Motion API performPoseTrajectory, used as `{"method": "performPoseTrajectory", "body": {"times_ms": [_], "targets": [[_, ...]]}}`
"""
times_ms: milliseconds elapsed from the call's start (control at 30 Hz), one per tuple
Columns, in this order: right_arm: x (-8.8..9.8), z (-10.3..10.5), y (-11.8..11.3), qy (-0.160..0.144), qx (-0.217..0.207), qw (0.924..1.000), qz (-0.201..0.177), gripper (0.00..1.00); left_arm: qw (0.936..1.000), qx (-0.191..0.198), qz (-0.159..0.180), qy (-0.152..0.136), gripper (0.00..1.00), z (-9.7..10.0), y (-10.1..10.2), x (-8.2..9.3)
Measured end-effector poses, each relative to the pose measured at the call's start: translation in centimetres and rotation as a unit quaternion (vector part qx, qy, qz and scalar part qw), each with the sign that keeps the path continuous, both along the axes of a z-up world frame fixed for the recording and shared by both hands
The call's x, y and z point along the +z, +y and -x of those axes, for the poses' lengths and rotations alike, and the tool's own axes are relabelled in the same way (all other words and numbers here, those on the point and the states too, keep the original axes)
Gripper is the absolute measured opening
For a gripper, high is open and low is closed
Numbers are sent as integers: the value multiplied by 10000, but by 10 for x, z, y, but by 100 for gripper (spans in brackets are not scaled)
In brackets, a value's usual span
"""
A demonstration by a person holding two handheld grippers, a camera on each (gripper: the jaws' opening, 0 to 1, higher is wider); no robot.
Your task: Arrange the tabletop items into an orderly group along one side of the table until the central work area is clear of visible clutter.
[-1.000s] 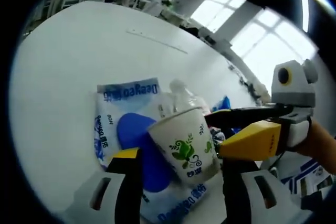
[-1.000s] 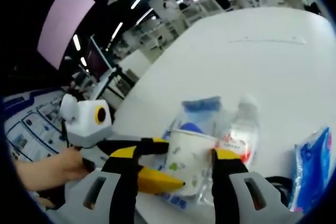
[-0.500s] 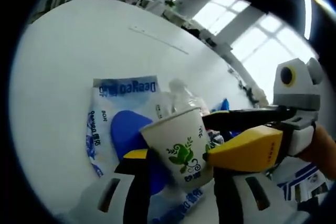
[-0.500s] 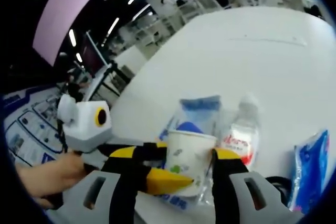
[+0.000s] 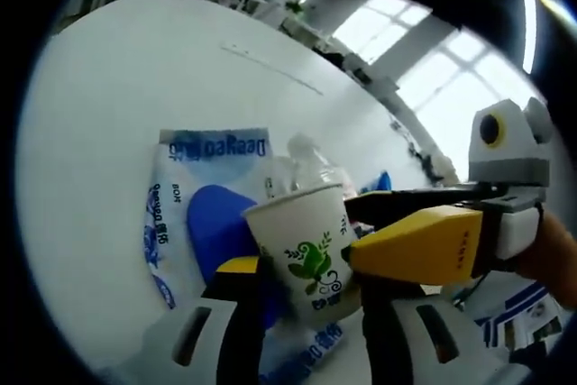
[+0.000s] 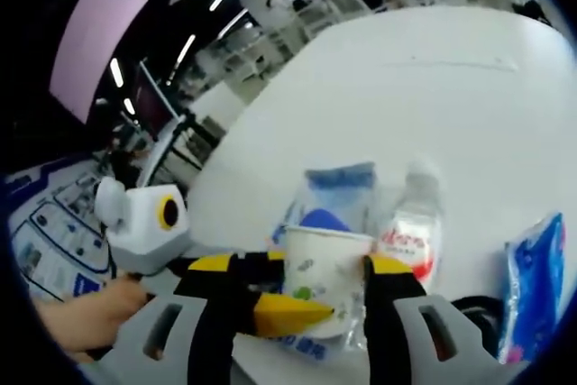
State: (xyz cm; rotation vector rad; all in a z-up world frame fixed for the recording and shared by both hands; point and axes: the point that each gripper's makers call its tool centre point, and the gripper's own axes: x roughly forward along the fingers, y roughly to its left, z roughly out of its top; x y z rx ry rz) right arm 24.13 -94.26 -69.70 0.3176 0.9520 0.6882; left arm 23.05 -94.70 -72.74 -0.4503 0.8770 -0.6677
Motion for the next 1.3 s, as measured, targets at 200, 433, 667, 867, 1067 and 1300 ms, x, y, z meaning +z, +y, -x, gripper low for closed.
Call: {"method": "performPoseTrajectory", "body": {"times_ms": [200,433,667,867,1067,1300], "targets": [[-3,1,3,-79,95,9999,106,51,9998,96,21,-159,37,-4,6,3],[-12,0,5,267,-98,9982,521,44,9987,132,-187,-451,36,-3,11,4],[-21,-4,6,432,-261,9974,521,36,9981,255,-172,-537,35,-5,19,4],[-12,-7,8,222,-290,9988,334,35,9967,191,-285,-738,35,-8,20,12],[17,-22,9,-455,-373,9982,55,34,9924,239,-221,-1184,34,-24,22,37],[36,-35,4,-910,-417,9950,-48,33,9866,-5,-373,-1587,34,-38,16,54]]}}
